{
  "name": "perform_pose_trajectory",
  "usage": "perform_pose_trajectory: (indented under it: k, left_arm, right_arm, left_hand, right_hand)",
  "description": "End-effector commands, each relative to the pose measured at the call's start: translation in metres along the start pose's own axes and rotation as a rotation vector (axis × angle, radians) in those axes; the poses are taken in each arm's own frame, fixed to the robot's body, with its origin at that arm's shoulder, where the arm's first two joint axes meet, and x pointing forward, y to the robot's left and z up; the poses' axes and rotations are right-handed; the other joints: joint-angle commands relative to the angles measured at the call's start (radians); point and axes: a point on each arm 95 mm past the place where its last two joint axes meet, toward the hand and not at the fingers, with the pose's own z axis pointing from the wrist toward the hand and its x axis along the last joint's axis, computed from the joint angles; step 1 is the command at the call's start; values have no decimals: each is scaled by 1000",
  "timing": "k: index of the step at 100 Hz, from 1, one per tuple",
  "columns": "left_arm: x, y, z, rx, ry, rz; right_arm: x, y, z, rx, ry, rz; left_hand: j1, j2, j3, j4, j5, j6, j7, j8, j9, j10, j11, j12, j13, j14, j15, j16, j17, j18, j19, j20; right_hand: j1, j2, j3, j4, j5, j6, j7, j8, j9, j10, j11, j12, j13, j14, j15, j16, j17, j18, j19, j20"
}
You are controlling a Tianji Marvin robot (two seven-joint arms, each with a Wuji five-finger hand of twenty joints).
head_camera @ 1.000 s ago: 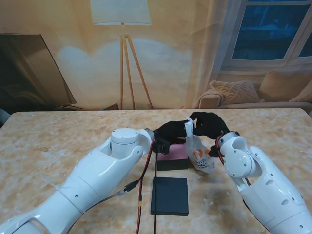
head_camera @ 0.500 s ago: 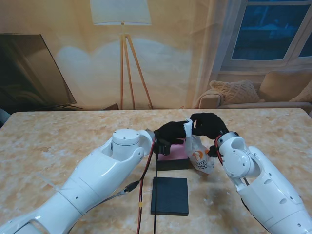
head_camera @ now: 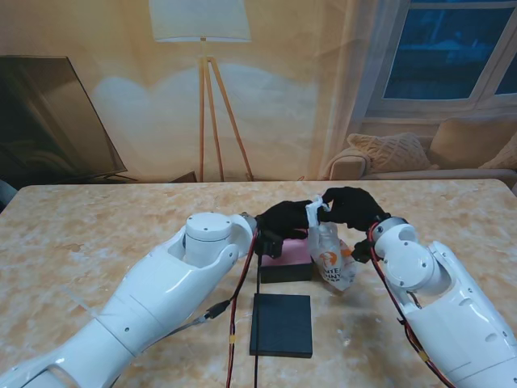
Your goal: Pack mini donuts into a plastic bag, tie the opening and put the bag into the gift box
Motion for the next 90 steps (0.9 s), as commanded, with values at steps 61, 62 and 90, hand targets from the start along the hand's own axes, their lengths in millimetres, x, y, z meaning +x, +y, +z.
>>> perform_pose_trajectory:
  k: [61,62,90]
  left_arm:
    - [-6,-5,-1,2,-22,80]
    - [-6,-5,-1,2,-22,80]
    - [-4,-6,-3,17,-10,145]
  right_arm:
    - [-7,15,-4,153,-47,149]
    - [-7,15,-4,158,-47,150]
    - [-14,21,-3,249,-81,218]
  left_hand:
    - [34,14,-5,15,35,151,37,29,48,-14,34,54,33,20,47,45,36,11,36,59]
    - [34,15,-6,15,34,151,37,30,47,-15,34,55,33,20,47,46,36,11,36,59]
    - [45,24,-27,17,25,156,43,48,51,-14,38,67,42,24,52,54,44,15,41,72]
  right_hand:
    - [-74,16,154,68,97,11,15,143,31,0,56,52,2,-9,-5,17,-13,17,17,3]
    - [-75,18,155,70,96,14,15,150,29,2,51,54,-1,-6,-7,16,-17,22,15,3]
    - [-82,112,150,118,81,41,3,329,-79,56,-28,60,-123,56,-61,38,-135,63,-45,31]
